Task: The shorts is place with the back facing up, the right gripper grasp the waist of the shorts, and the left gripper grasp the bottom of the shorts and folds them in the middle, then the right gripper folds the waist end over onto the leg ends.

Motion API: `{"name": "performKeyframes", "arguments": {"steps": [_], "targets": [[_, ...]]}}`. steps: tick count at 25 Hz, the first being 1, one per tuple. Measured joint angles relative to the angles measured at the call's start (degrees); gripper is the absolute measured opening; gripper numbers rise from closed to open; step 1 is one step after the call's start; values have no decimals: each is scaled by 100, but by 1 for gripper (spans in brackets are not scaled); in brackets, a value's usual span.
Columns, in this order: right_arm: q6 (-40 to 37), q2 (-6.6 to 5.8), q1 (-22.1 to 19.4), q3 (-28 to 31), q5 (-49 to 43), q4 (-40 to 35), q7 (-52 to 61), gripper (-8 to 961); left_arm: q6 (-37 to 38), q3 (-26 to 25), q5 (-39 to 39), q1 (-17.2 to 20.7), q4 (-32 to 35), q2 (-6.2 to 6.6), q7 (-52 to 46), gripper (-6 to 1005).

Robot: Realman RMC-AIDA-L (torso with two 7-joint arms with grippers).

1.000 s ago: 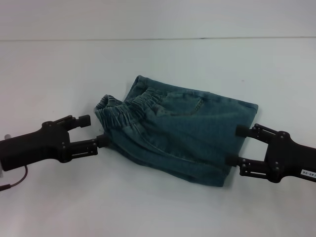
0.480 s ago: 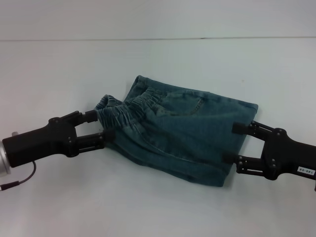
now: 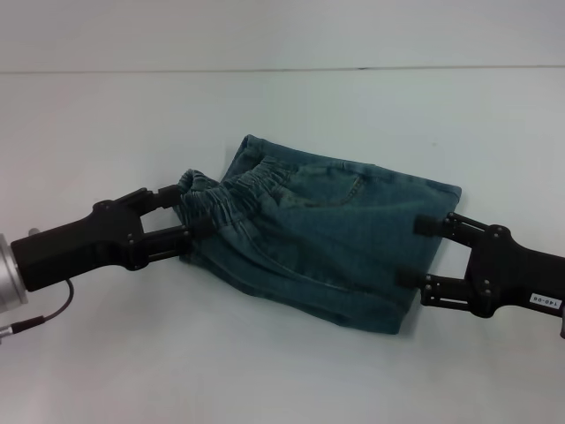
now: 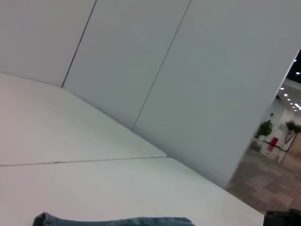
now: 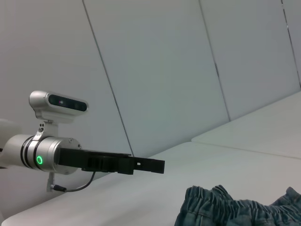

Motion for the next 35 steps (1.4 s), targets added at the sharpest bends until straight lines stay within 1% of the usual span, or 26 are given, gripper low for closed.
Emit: {"name": "performKeyframes", "arguments": {"steps": [5,11,17,22,30,35], "targets": [[-31,-11,4,5,0,-36,68,929,-19,9,-4,-19,-3,4,0,934],[-47,-45,0,-47,-37,-51,141,930,-46,21,46,-23,4,37,-37,934],[-165,-101,-1,-65,-85,-62,221,930,65,64,319,-26,44,121,-110,934],[-185,-131,39,-66,-150,-76,345,930,460,71,722,-83,93,198,-113,934],[-196,-132,167,-65,-297,-79,391,930,516,64,888,-92,129,209,-113,934],[-196,-156,267,-52,-394,-79,491,929,519,63,899,-92,129,210,-118,934]]}}
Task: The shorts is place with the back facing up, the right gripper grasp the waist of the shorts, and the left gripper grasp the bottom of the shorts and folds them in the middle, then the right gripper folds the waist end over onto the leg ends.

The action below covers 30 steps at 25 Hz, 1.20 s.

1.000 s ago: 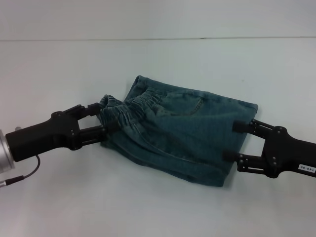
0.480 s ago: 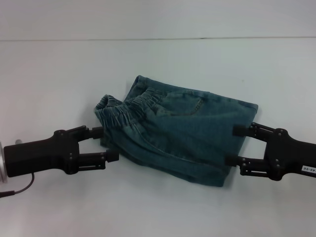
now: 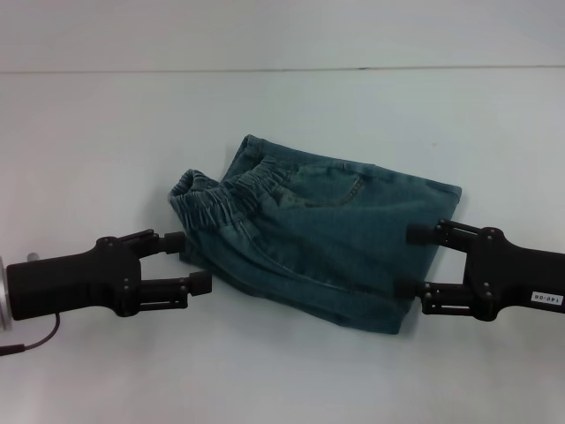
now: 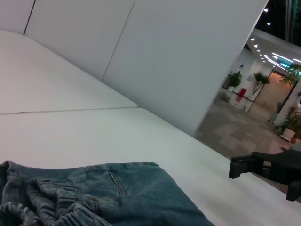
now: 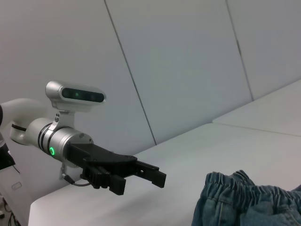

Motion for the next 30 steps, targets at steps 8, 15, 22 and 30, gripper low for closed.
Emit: {"name": "performKeyframes", "arguments": {"steps": [8,15,22,30], "targets": [[17,-3,28,-14,-11,0,11,929,0,0,2,0,0,-9,-4,934],[-10,-3,6,-14,-20,1,96,930,0,2,2,0,0,-9,-4,934],[-34,-3,-9,-13,-20,0,102,929,0,9,1,-10,-9,-16,-4,934],[-45,22,-24,13,-19,1,96,929,10,-4,-40,-4,-16,-18,-4,934]]}}
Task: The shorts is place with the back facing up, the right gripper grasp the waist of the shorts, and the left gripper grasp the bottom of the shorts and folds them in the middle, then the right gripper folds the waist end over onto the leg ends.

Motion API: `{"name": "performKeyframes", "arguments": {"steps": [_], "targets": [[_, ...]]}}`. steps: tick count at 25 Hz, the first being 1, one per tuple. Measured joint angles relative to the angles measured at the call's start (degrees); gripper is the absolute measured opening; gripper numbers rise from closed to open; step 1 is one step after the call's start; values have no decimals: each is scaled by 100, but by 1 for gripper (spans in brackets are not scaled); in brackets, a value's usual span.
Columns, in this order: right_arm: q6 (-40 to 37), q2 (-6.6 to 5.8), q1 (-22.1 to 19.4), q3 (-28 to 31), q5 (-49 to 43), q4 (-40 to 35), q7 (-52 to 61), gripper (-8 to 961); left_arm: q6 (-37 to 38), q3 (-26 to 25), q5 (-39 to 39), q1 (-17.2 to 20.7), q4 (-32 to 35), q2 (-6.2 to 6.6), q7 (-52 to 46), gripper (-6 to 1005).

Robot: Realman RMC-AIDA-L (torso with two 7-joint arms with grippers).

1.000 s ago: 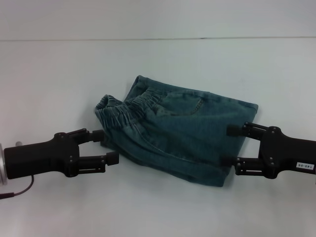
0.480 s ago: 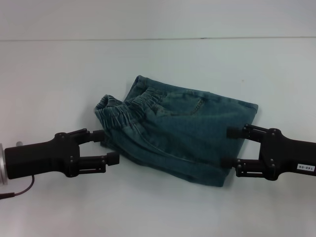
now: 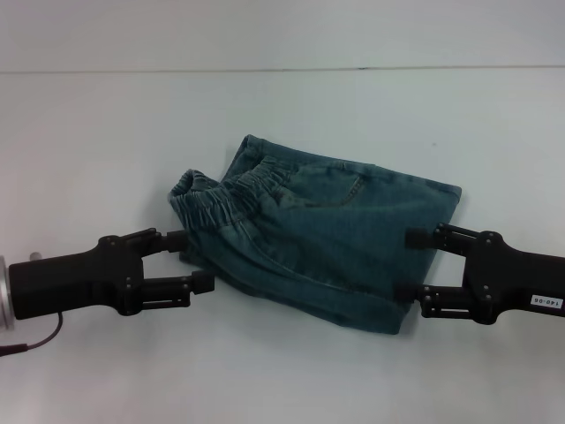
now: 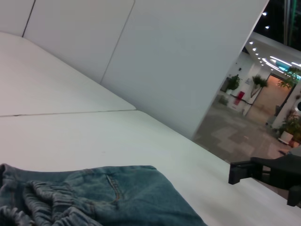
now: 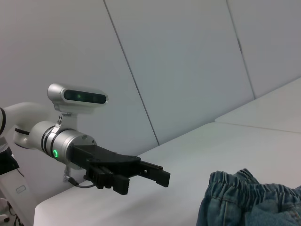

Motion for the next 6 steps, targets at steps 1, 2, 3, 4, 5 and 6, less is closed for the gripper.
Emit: {"name": "performKeyframes", "arguments": {"steps": [1,2,3,4,5,6], "targets": [[0,0,0,-2,0,0,1,929,14,2,0,-2,0,0,0,934],[0,0,0,-3,0,0,1,929,35,3,1,-2,3,0,0,934],[0,-2,0,-4,0,0,1,929,61,4,1,-3,9,0,0,934],[0,-3,-1,-3,0,0,1,929,74,4,1,-3,13,0,0,934],[0,-3,-3,-2,0,0,1,929,94,2,-4,-6,15,3,0,934],[0,-4,-4,0,0,0,1,929,101,-3,-6,-9,16,5,0,934]]}}
